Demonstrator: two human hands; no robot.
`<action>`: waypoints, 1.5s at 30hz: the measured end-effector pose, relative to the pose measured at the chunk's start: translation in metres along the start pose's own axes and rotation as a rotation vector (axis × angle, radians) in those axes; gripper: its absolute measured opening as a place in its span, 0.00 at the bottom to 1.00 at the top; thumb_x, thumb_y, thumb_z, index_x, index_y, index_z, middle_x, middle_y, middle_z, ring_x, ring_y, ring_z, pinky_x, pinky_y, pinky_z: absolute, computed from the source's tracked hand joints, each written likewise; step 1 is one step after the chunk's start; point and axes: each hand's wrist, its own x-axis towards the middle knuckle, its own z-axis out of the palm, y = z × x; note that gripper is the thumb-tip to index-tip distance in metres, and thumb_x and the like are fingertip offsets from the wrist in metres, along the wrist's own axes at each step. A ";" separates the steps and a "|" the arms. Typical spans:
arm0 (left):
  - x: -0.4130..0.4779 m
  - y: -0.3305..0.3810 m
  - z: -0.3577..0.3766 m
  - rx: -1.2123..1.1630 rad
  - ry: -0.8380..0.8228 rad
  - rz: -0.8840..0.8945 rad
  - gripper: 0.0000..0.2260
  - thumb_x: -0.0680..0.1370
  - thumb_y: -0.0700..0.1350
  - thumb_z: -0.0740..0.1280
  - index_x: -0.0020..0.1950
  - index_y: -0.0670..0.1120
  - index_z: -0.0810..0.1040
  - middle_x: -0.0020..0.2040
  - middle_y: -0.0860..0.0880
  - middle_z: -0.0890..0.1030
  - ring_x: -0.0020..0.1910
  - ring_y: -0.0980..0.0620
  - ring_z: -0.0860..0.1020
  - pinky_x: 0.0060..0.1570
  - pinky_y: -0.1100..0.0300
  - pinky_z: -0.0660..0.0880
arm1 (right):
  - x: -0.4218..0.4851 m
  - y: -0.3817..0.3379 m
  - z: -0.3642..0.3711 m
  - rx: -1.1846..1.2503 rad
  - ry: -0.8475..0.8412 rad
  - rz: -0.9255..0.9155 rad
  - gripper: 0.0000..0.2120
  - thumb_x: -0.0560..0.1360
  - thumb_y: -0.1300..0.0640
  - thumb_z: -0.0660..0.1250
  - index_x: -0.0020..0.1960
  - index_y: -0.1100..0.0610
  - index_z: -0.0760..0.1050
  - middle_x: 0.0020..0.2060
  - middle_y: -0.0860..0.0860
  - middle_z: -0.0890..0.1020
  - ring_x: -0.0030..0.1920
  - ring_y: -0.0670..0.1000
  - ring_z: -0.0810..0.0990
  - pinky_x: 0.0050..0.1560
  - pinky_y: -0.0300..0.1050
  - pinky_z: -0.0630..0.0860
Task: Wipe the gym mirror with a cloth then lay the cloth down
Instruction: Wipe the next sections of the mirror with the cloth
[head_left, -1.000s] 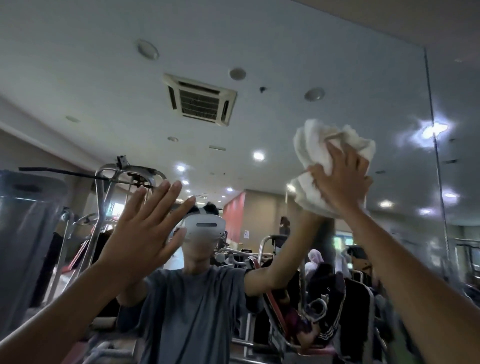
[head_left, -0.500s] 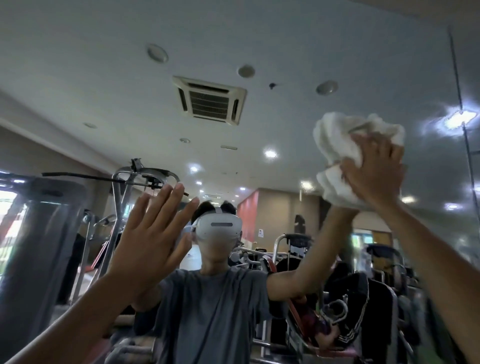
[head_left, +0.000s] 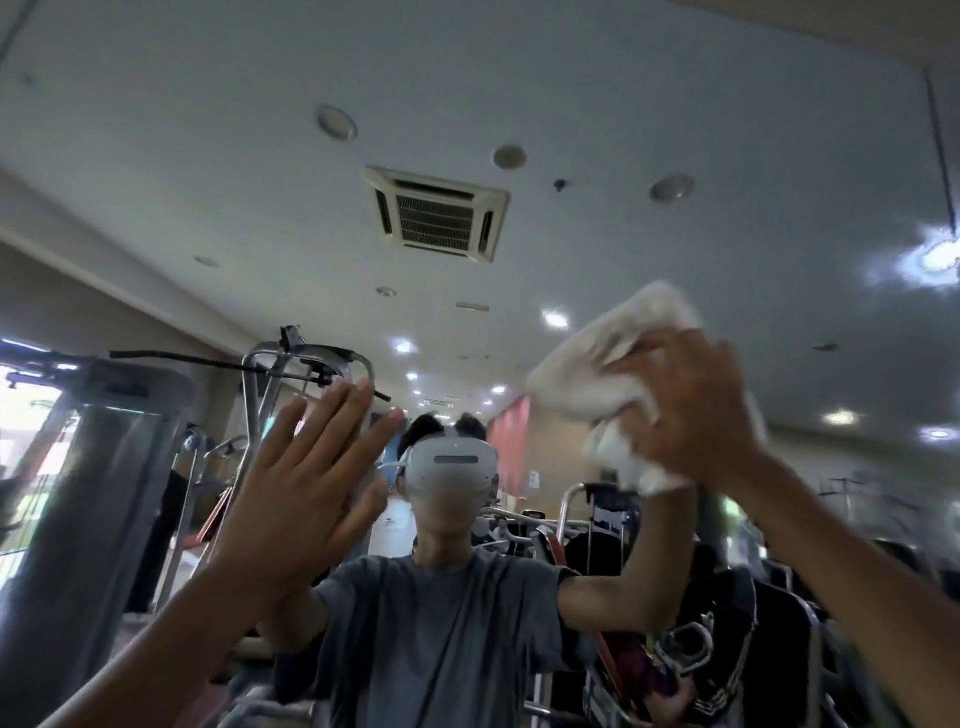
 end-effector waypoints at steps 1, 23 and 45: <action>0.000 0.001 0.001 -0.001 0.003 -0.003 0.27 0.85 0.57 0.46 0.78 0.47 0.66 0.81 0.43 0.60 0.80 0.44 0.57 0.78 0.42 0.53 | 0.008 0.014 -0.002 -0.046 0.037 0.186 0.19 0.68 0.47 0.58 0.58 0.48 0.72 0.54 0.59 0.78 0.54 0.63 0.76 0.51 0.60 0.71; 0.000 -0.104 -0.022 0.049 0.006 0.003 0.26 0.78 0.58 0.57 0.75 0.53 0.72 0.79 0.44 0.65 0.78 0.42 0.62 0.73 0.40 0.58 | 0.138 -0.097 0.025 -0.044 0.116 0.951 0.25 0.70 0.48 0.58 0.65 0.53 0.73 0.65 0.60 0.73 0.67 0.62 0.68 0.60 0.63 0.66; -0.057 -0.190 -0.024 -0.059 0.081 0.161 0.28 0.80 0.53 0.59 0.77 0.43 0.67 0.79 0.43 0.64 0.78 0.46 0.63 0.73 0.44 0.63 | 0.161 -0.240 0.047 -0.018 -0.002 0.144 0.28 0.73 0.47 0.56 0.72 0.48 0.69 0.66 0.55 0.72 0.65 0.57 0.69 0.58 0.58 0.68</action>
